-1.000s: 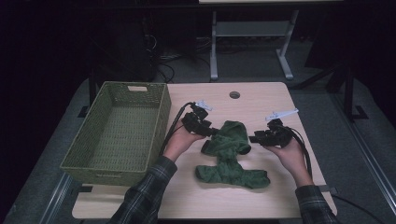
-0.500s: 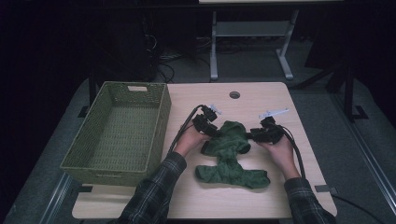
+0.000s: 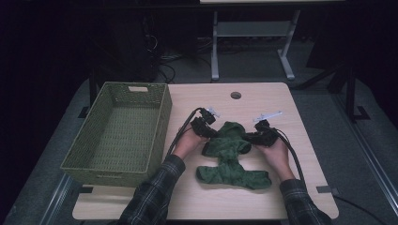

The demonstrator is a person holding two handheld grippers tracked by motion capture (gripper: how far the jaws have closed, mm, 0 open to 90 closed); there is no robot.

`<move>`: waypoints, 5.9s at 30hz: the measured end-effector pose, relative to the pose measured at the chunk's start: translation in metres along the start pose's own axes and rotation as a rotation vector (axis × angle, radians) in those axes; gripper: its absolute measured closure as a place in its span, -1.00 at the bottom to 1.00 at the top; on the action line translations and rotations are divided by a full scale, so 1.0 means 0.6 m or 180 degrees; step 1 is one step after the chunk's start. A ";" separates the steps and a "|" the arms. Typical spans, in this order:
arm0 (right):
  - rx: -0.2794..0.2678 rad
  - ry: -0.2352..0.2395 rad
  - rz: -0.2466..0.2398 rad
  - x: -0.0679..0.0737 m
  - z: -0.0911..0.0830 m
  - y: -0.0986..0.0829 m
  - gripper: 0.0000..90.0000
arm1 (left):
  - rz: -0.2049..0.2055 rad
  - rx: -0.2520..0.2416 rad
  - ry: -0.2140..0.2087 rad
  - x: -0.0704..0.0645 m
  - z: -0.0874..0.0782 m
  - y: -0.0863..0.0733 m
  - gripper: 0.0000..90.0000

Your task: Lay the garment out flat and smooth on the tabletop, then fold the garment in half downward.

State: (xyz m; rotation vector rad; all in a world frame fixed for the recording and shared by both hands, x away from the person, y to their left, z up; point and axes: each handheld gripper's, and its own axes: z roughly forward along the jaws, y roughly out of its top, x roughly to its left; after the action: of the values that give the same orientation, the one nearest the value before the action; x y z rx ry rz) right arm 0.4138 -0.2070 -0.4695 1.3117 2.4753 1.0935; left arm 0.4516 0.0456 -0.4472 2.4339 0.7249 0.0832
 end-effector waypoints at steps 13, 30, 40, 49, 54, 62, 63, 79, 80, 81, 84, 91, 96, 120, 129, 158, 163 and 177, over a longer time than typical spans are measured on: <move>-0.0200 -0.0372 -0.0253 -0.002 -0.059 0.058 0.95 | -0.0151 -0.0588 0.0281 0.007 -0.044 0.009 0.92; 0.0103 -0.0436 -0.0165 -0.044 -0.019 0.040 0.98 | -0.0323 -0.0485 0.0419 0.049 0.019 -0.008 0.94; 0.0214 -0.0369 -0.0121 -0.043 -0.011 0.037 0.72 | -0.0309 -0.0411 0.0304 0.046 0.003 -0.002 0.55; -0.0050 -0.0337 -0.0143 -0.024 -0.067 0.055 0.46 | -0.0365 -0.0472 0.0192 0.023 -0.047 0.002 -0.03; -0.0077 -0.0269 -0.0113 -0.016 -0.081 0.049 0.39 | -0.0284 -0.0515 0.0156 -0.003 -0.077 -0.008 -0.18; -0.0175 -0.0128 -0.0137 0.010 -0.097 0.034 0.37 | -0.0231 -0.0555 0.0207 -0.050 -0.102 -0.048 -0.47; -0.0218 -0.0125 -0.0163 0.015 -0.100 0.032 0.37 | -0.0227 -0.0550 0.0225 -0.055 -0.105 -0.053 -0.53; -0.0397 0.0232 -0.0362 0.096 -0.108 0.023 0.41 | -0.0103 -0.0628 0.0324 -0.121 -0.131 -0.153 -0.72; -0.0405 0.0229 -0.0389 0.102 -0.105 0.023 0.41 | -0.0105 -0.0613 0.0339 -0.126 -0.130 -0.161 -0.72; -0.0354 0.0227 -0.0424 0.110 -0.102 0.024 0.41 | -0.0097 -0.0601 0.0364 -0.129 -0.130 -0.168 -0.72; -0.0345 0.0310 -0.0420 0.128 -0.095 0.024 0.42 | -0.0143 -0.0601 0.0372 -0.138 -0.128 -0.189 -0.71; -0.0278 0.0515 -0.0538 0.174 -0.066 0.024 0.47 | -0.0189 -0.0541 0.0372 -0.161 -0.115 -0.215 -0.71; -0.0241 0.0634 -0.0680 0.213 -0.048 0.028 0.59 | -0.0150 -0.0426 0.0361 -0.172 -0.100 -0.228 -0.71; 0.0292 0.0442 -0.1081 0.288 0.065 0.010 0.66 | 0.0006 -0.0656 0.0459 -0.168 -0.094 -0.260 -0.72; 0.0306 0.0171 -0.1422 0.316 0.066 -0.001 0.93 | 0.0009 -0.0658 0.0461 -0.168 -0.094 -0.260 -0.72; -0.0379 0.0795 -0.0777 0.230 -0.070 -0.002 0.89 | 0.0035 -0.0657 0.0418 -0.166 -0.092 -0.256 -0.72; -0.0425 0.0752 -0.0655 0.206 -0.086 -0.013 0.86 | 0.0048 -0.0656 0.0403 -0.166 -0.091 -0.255 -0.72; -0.0306 0.0420 -0.0424 0.147 -0.112 -0.065 0.79 | 0.0051 -0.0647 0.0395 -0.166 -0.091 -0.255 -0.72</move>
State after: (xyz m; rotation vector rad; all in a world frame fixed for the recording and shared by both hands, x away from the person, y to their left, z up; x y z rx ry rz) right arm 0.3053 -0.1897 -0.4280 1.0642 2.5237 1.2864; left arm 0.2814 0.1260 -0.4772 2.2551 0.7144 0.3022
